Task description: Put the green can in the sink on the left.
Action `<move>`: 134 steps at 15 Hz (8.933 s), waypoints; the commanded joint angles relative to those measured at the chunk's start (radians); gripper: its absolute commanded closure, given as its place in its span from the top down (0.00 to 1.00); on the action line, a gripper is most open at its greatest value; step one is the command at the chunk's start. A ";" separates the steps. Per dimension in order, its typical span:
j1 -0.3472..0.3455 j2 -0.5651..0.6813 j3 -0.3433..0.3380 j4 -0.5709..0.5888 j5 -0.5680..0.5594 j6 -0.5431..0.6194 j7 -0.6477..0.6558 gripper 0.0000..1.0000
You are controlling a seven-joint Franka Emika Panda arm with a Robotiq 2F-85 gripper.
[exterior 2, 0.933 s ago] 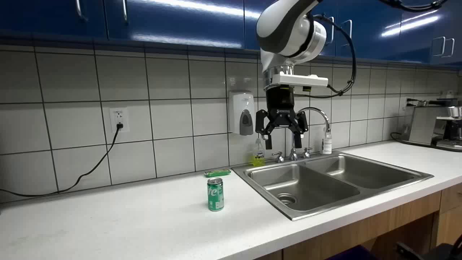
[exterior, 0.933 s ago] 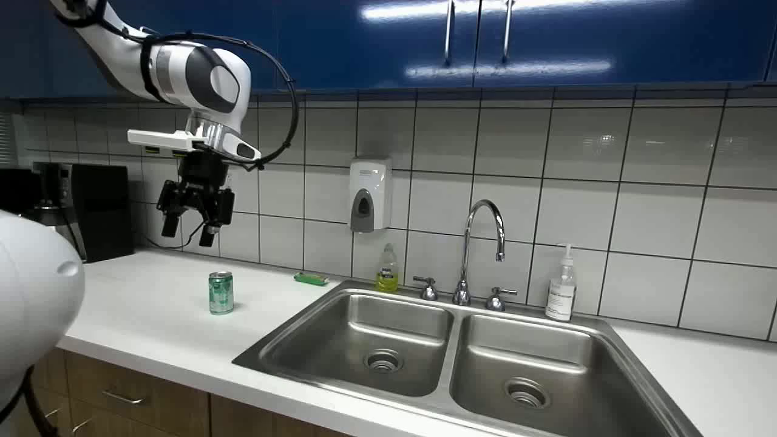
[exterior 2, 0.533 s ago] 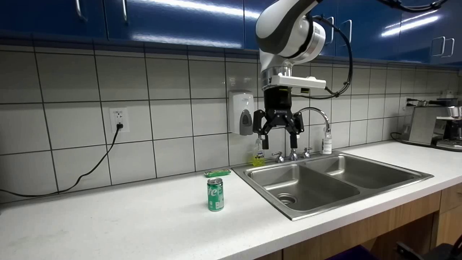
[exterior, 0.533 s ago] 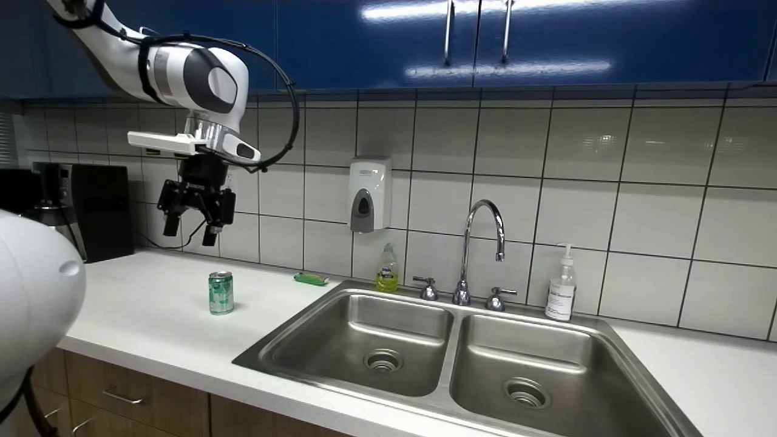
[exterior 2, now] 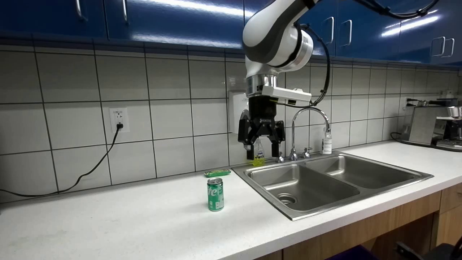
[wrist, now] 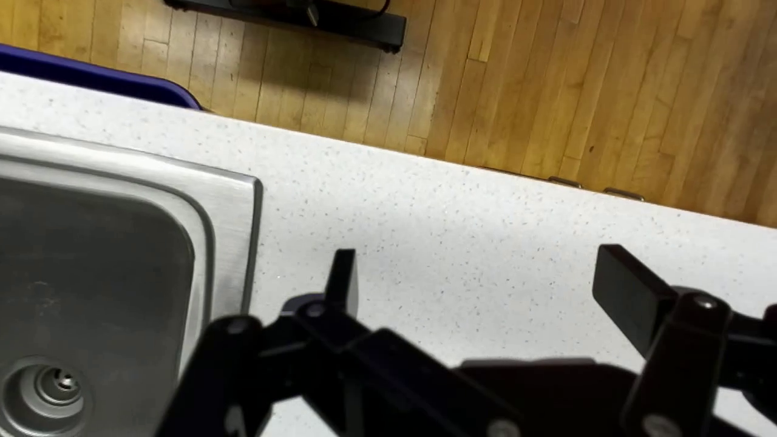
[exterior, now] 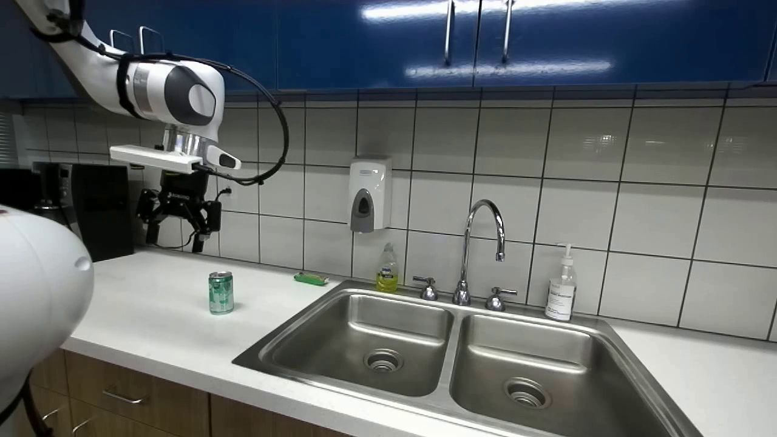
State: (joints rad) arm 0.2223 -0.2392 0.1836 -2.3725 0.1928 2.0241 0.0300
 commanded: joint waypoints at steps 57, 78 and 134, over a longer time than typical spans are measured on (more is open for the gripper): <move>0.067 0.821 -0.040 0.701 -0.181 0.102 0.088 0.65; 0.057 0.658 -0.052 0.638 -0.165 0.025 0.200 0.39; -0.432 1.023 -0.293 0.671 0.077 0.330 0.209 0.39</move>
State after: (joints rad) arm -0.1899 0.7700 -0.1183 -1.7387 0.2503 2.3752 0.2430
